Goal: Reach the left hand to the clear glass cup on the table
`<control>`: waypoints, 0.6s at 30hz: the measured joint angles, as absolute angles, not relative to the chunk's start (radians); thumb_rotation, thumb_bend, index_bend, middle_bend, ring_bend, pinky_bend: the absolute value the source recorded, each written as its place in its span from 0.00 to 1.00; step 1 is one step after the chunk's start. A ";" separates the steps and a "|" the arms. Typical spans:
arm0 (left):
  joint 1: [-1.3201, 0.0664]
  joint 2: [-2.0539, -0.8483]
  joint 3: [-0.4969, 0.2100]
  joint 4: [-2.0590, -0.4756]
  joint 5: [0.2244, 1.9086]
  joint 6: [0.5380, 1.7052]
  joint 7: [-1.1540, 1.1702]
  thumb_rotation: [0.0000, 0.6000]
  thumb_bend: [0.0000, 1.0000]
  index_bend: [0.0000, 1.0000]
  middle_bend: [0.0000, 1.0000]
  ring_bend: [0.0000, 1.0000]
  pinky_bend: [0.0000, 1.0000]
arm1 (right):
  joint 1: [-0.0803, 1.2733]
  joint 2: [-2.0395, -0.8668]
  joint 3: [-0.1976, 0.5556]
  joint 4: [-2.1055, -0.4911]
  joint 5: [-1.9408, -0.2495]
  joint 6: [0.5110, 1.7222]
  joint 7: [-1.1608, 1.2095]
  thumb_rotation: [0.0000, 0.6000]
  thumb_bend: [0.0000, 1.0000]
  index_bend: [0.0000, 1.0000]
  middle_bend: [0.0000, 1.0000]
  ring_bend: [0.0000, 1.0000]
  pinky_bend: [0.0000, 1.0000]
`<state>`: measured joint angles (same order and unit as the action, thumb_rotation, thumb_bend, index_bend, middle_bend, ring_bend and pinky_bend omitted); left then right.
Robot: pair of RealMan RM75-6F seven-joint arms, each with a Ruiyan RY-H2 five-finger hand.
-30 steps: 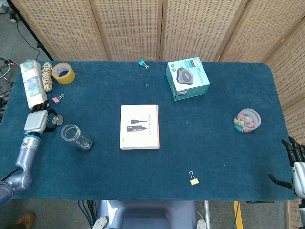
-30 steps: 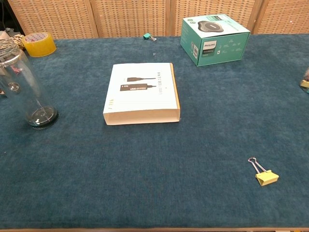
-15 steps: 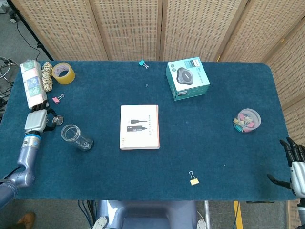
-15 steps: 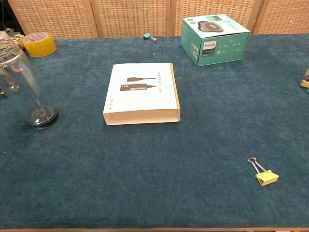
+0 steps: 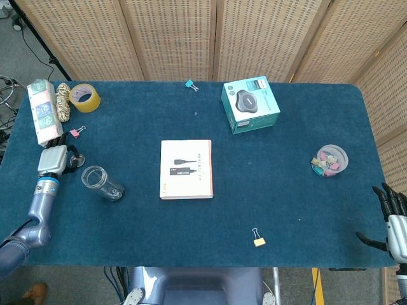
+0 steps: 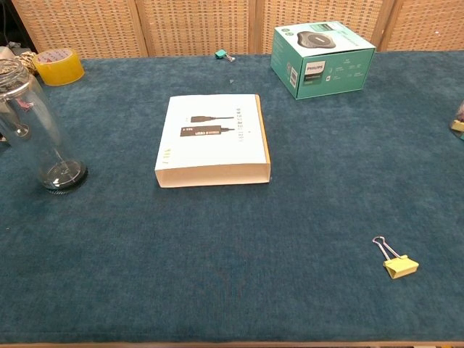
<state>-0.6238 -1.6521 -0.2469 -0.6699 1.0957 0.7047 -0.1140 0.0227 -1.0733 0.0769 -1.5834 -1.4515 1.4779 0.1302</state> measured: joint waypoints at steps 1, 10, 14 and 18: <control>-0.623 -1.653 -0.247 -0.668 1.096 0.704 -0.114 1.00 0.48 0.54 0.00 0.00 0.00 | 0.023 -1.073 0.077 -1.584 -1.452 1.478 0.132 1.00 0.00 0.00 0.00 0.00 0.00; -0.615 -1.653 -0.246 -0.660 1.102 0.713 -0.118 1.00 0.49 0.59 0.00 0.00 0.00 | 0.022 -1.069 0.076 -1.586 -1.454 1.479 0.140 1.00 0.00 0.00 0.00 0.00 0.00; -0.611 -1.643 -0.247 -0.670 1.106 0.724 -0.124 1.00 0.49 0.60 0.00 0.00 0.00 | 0.023 -1.069 0.076 -1.588 -1.456 1.479 0.141 1.00 0.00 0.00 0.00 0.00 0.00; -0.605 -1.623 -0.252 -0.700 1.111 0.742 -0.132 1.00 0.49 0.60 0.00 0.00 0.00 | 0.022 -1.068 0.075 -1.591 -1.458 1.481 0.142 1.00 0.00 0.00 0.00 0.00 0.00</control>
<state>-0.6045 -1.6234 -0.2516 -0.7000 1.1107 0.7419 -0.1321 0.0221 -1.0677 0.0748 -1.5909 -1.4584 1.4814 0.1419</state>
